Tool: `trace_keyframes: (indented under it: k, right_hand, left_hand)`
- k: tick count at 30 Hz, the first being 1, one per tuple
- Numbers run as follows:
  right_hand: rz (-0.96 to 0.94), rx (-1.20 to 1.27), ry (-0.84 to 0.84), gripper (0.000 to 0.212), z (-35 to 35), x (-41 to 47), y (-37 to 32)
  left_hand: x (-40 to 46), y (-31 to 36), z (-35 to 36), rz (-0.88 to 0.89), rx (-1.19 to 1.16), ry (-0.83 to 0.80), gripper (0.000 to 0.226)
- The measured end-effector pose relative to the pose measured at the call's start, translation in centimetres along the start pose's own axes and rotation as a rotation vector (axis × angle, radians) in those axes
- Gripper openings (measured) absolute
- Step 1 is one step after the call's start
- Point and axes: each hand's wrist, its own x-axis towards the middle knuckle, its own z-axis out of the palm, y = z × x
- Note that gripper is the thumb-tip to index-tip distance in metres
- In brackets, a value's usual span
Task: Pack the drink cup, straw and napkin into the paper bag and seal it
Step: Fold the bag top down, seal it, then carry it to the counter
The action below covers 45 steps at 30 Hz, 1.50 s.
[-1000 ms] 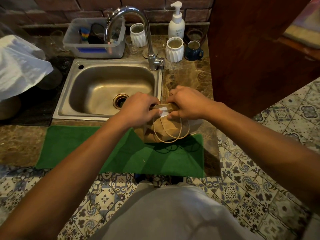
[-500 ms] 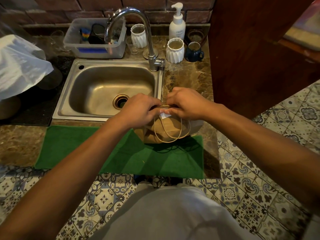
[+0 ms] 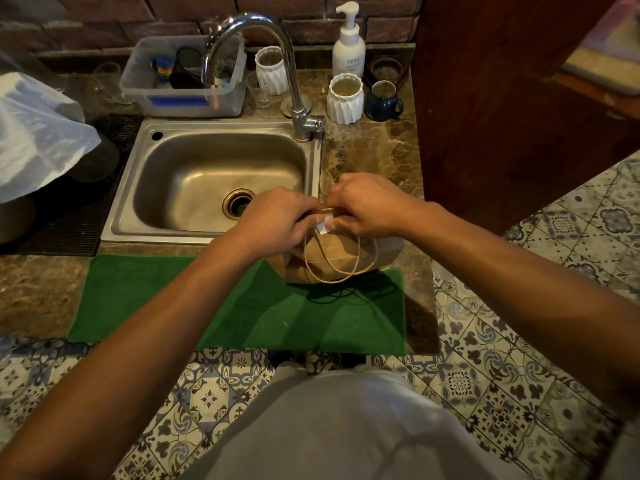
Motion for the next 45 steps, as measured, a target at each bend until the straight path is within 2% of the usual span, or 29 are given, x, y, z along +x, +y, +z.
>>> trace_keyframes:
  k: [5,11,15,22,29,33,37,45]
  right_hand:
    - [-0.010,-0.065,0.030,0.035,0.3,0.5,-0.6]
    - [0.026,-0.007,-0.018,0.028,0.5,0.7,-1.1]
    - [0.018,-0.016,-0.061,0.042,0.1,0.5,-0.8]
    - [-0.012,0.006,-0.058,0.044,0.6,0.2,-0.2]
    - [-0.072,0.063,0.036,0.029,0.5,-0.4,0.3]
    - [-0.061,0.071,0.084,0.037,0.3,-0.4,0.1]
    - [-0.090,0.003,0.131,0.026,0.2,-0.2,-0.3]
    - [0.016,0.014,0.104,0.032,0.1,-2.5,2.1]
  left_hand:
    - [0.0,0.0,0.1,-0.009,-0.022,0.006,0.022]
    - [0.0,-0.2,0.2,-0.028,-0.037,0.002,0.024]
    - [0.0,-0.4,0.0,-0.034,-0.046,-0.067,0.029]
    - [-0.3,-0.7,0.0,-0.006,-0.058,-0.084,0.027]
    - [-0.4,-0.8,-0.3,0.009,-0.049,-0.073,0.024]
    - [-0.8,-1.0,-0.4,0.003,-0.085,-0.080,0.030]
    - [-0.7,-0.8,-0.4,-0.002,-0.094,-0.064,0.030]
    - [-1.5,-1.1,0.2,-0.047,-0.088,-0.082,0.022]
